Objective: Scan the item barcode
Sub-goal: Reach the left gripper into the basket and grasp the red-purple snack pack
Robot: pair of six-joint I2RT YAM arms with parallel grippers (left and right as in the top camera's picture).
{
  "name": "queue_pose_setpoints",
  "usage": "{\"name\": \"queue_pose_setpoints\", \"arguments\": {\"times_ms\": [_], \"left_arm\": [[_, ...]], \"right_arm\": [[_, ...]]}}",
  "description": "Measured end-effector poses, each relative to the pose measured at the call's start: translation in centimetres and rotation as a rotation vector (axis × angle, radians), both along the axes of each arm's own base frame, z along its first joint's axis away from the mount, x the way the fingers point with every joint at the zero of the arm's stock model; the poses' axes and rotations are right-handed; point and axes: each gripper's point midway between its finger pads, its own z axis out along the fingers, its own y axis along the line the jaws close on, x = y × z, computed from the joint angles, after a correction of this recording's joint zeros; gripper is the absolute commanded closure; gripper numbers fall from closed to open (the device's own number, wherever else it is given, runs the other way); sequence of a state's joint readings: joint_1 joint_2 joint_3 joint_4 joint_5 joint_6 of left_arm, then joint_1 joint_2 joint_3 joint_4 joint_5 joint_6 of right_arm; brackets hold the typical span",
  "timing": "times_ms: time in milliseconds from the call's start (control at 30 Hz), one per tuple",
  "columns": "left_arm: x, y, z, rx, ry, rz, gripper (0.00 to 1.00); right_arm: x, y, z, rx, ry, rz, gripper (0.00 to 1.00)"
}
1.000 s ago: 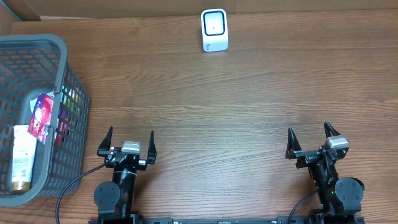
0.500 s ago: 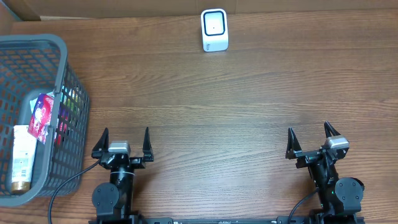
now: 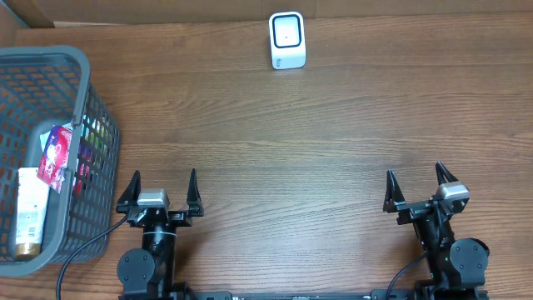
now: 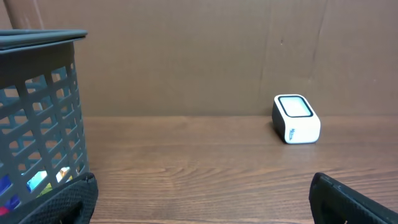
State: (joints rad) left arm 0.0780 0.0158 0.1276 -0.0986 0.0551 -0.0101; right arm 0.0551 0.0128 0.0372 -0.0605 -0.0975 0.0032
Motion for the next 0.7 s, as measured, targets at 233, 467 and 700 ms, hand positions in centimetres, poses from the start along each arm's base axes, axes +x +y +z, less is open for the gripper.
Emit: {"name": "queue_pose_setpoints", "arguments": {"times_ms": [233,467,700], "left_arm": [[-0.5,0.0,3.2,0.001,-0.051,0.000,0.00],[0.1,0.0,7.7,0.000,-0.043,0.000,0.00],[1.9,0.1,13.4,0.003,0.112,-0.001,0.00]], "right_arm": [[-1.2,0.0,4.9,0.000,-0.065,0.001,0.00],[-2.8,-0.1,12.5,0.004,-0.144,0.004,0.00],[-2.3,0.5,17.3,-0.008,0.027,0.036,0.00]]}}
